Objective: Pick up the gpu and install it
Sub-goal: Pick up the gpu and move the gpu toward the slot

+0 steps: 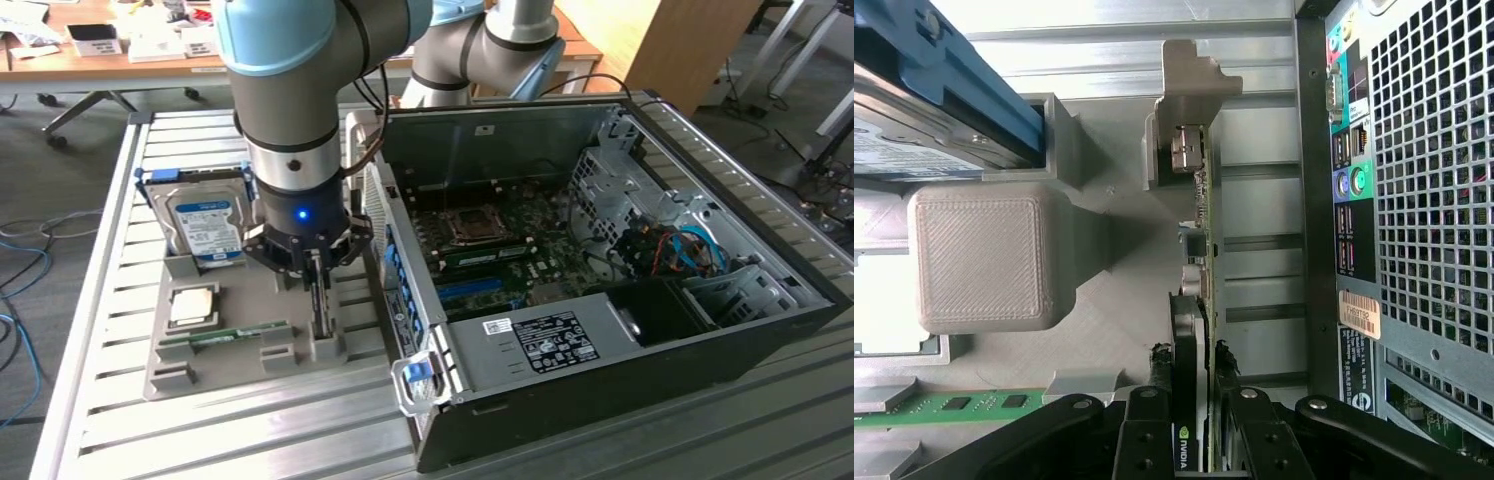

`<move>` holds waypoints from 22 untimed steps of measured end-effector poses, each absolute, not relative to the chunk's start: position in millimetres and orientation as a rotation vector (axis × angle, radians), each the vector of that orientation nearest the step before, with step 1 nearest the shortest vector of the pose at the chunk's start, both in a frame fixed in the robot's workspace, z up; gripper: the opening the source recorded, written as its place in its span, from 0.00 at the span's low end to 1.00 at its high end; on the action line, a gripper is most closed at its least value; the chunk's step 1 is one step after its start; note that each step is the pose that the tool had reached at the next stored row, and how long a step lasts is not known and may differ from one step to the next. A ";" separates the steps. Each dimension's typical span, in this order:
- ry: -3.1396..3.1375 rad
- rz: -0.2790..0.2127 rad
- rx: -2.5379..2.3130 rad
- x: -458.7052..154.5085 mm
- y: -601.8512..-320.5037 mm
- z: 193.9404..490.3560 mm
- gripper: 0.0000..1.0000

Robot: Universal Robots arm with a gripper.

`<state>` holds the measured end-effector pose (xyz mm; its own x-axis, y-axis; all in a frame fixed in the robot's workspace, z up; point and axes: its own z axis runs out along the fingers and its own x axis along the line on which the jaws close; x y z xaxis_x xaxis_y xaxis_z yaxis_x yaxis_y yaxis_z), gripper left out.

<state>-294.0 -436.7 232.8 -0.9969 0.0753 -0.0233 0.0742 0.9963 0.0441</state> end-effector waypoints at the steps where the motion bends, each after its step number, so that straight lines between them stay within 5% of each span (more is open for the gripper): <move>1: 3.114 0.067 0.117 -294.0 -436.7 232.9 0.27; 22: 3.116 0.068 0.054 -294.0 -436.7 239.1 0.27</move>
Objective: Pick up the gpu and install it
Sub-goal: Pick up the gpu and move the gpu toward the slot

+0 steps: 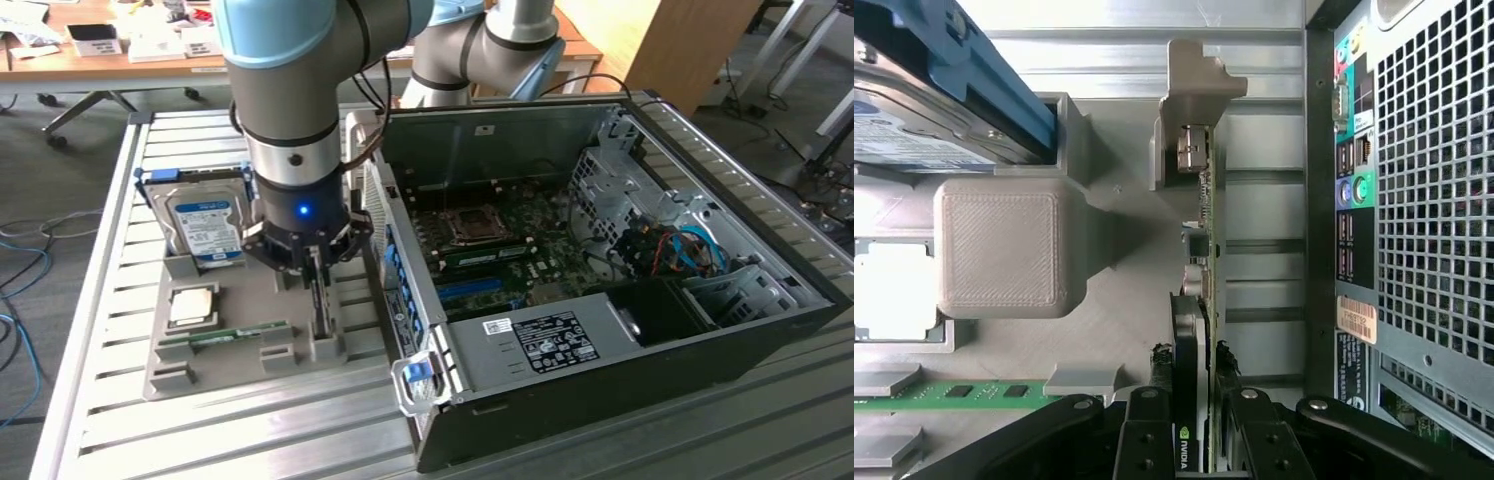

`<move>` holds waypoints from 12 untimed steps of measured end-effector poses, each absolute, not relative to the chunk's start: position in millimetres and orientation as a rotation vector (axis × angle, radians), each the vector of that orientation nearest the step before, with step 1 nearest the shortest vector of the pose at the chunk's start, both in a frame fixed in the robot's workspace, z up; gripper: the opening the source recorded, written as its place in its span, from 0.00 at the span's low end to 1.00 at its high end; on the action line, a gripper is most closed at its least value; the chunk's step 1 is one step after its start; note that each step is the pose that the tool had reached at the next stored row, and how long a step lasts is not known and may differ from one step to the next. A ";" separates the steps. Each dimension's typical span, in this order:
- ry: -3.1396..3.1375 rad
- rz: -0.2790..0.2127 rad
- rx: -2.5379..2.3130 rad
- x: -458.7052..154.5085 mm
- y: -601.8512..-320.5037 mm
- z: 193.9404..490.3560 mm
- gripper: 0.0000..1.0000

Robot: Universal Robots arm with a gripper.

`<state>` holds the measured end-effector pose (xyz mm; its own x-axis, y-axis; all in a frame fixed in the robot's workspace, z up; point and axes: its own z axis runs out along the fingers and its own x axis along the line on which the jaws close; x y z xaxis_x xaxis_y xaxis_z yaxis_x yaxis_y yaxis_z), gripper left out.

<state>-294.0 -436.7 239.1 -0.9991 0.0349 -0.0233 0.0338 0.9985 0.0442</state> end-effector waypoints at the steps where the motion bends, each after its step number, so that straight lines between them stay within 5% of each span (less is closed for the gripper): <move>1: 3.116 0.068 0.053 -294.0 -436.7 241.5 0.27; 12: 3.116 0.068 0.053 -293.9 -436.7 272.5 0.27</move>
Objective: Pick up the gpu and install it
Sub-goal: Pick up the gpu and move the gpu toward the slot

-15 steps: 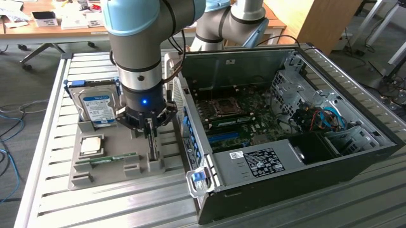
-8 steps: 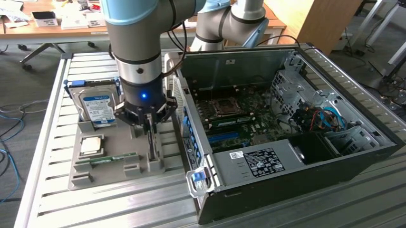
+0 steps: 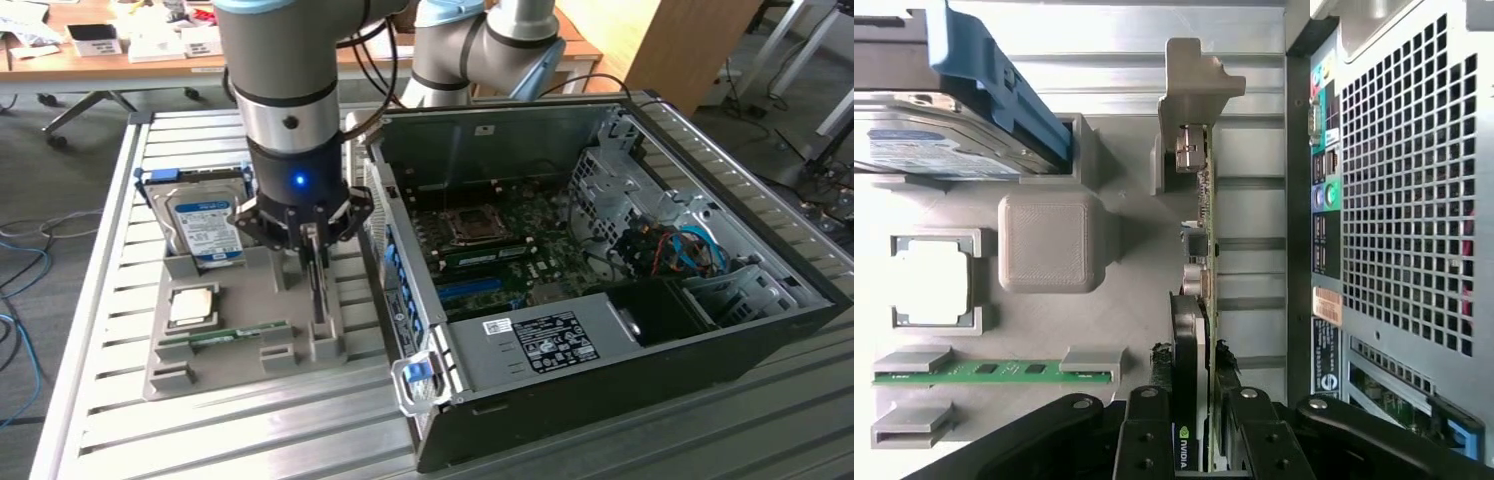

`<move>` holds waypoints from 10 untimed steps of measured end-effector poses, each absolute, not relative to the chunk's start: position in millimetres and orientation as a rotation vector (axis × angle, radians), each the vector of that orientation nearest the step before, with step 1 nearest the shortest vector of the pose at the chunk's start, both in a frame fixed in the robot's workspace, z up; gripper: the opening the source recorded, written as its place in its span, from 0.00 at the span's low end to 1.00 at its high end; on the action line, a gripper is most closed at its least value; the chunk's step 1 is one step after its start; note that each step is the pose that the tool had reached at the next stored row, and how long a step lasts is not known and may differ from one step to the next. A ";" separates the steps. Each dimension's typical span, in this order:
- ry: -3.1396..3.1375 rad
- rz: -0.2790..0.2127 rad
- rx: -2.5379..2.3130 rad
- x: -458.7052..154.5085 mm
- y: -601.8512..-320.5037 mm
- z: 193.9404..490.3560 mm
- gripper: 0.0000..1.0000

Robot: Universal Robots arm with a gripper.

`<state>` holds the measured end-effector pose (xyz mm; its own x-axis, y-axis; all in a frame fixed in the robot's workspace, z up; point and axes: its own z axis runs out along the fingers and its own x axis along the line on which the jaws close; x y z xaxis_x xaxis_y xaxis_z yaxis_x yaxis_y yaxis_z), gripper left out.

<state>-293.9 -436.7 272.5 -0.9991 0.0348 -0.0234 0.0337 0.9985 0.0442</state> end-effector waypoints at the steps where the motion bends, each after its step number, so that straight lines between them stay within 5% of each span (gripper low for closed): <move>1: 3.116 0.068 0.053 -293.9 -436.7 275.3 0.27; 10: 3.116 0.068 0.054 -294.0 -436.7 280.3 0.27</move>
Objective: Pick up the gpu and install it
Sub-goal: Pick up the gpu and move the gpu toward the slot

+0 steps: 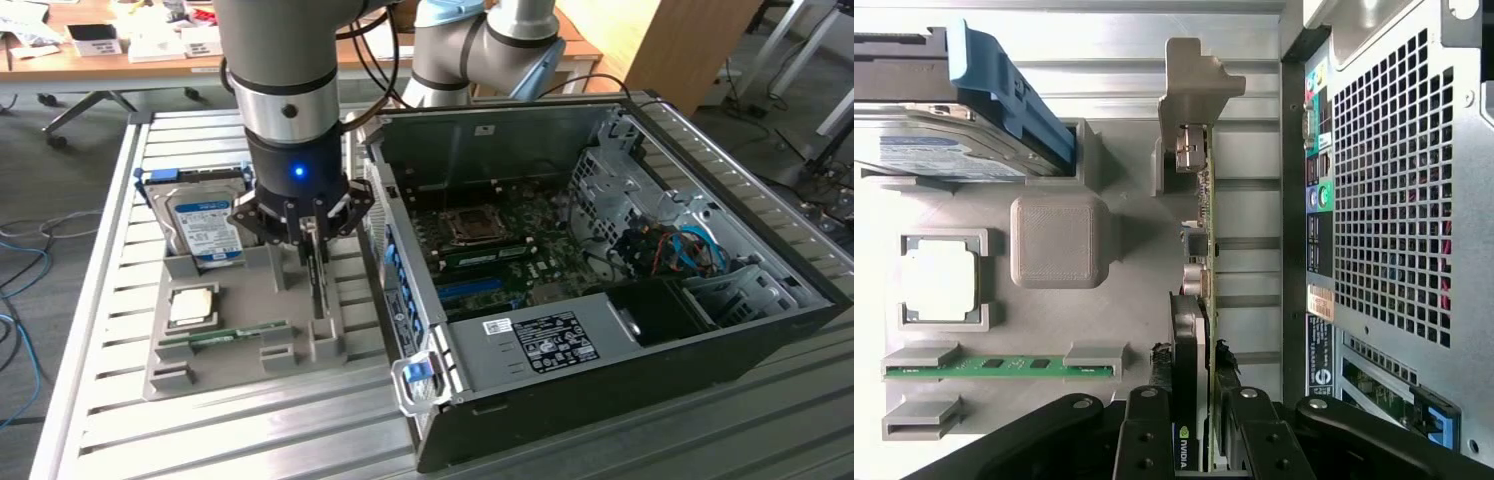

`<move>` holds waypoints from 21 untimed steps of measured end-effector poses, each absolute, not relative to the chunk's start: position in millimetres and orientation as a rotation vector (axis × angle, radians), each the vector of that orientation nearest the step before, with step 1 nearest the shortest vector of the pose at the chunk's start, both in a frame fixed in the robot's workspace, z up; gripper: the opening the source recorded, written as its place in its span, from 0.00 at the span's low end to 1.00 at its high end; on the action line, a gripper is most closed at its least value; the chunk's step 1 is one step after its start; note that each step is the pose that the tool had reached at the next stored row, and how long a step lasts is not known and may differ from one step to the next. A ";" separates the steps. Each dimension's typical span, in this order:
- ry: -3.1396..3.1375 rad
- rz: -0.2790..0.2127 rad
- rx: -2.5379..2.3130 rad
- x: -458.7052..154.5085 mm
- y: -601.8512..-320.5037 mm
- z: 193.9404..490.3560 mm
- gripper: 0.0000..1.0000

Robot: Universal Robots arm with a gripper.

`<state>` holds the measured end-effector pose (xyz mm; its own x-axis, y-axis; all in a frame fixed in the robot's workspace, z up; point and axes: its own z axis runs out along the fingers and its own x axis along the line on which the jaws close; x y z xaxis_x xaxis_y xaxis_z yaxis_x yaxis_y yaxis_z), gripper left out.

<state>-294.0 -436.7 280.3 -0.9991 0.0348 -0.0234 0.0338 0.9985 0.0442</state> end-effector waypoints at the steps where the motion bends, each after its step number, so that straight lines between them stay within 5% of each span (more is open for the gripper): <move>1: 3.116 0.068 0.053 -294.0 -436.7 280.2 0.27; 21: 3.116 0.068 0.054 -293.9 -436.7 306.4 0.27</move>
<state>-293.9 -436.7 306.4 -0.9991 0.0348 -0.0234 0.0338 0.9985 0.0442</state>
